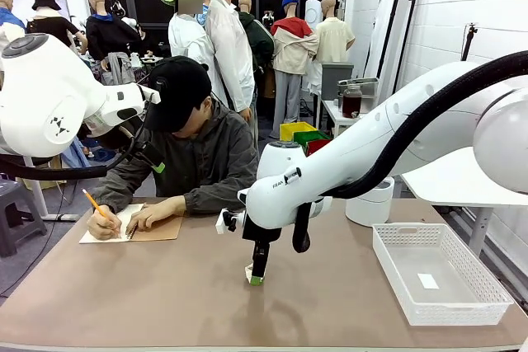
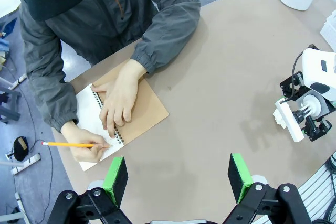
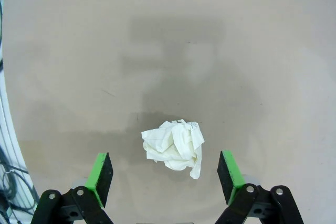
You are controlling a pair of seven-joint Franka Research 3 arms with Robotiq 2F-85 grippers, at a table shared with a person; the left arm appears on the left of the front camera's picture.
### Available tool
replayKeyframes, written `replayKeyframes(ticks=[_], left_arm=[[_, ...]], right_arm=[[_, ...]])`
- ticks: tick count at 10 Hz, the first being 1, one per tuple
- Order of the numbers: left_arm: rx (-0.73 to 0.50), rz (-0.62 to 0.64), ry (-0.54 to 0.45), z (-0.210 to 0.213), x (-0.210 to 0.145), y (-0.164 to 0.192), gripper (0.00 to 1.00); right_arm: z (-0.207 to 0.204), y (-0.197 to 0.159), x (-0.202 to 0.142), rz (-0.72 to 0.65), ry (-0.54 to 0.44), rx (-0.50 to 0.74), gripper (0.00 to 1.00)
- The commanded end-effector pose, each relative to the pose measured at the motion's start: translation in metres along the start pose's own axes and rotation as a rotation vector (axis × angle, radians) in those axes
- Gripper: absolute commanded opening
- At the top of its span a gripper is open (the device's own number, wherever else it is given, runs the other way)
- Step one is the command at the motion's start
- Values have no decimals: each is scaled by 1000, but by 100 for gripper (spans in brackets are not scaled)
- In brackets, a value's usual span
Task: Sort the paper based on its condition.
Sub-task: If a person hands you a paper, place it in the Organizing basket , and if it's crumpled, put it in the Trash can.
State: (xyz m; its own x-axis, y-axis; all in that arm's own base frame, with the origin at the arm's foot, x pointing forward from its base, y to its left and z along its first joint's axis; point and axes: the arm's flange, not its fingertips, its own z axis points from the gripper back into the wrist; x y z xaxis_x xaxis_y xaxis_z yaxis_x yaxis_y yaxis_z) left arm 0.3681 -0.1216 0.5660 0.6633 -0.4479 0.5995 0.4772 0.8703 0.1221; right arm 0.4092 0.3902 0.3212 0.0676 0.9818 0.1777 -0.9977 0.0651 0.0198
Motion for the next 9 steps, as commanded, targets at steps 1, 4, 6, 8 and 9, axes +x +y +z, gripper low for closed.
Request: replayKeyframes(ticks=[1,4,6,8,9], left_arm=[[-2,3,5,1,0,1,100],[-2,3,5,1,0,1,100],[-2,3,5,1,0,1,100],[-2,3,5,1,0,1,100],[-2,3,5,1,0,1,100]], right_arm=[[-3,-6,6,-2,31,-7,100],[-9,-10,10,-7,35,-22,100],[-11,-12,12,-10,33,-17,100],[-14,-13,13,-10,39,-14,100],[-15,-14,14,-7,39,-14,100]])
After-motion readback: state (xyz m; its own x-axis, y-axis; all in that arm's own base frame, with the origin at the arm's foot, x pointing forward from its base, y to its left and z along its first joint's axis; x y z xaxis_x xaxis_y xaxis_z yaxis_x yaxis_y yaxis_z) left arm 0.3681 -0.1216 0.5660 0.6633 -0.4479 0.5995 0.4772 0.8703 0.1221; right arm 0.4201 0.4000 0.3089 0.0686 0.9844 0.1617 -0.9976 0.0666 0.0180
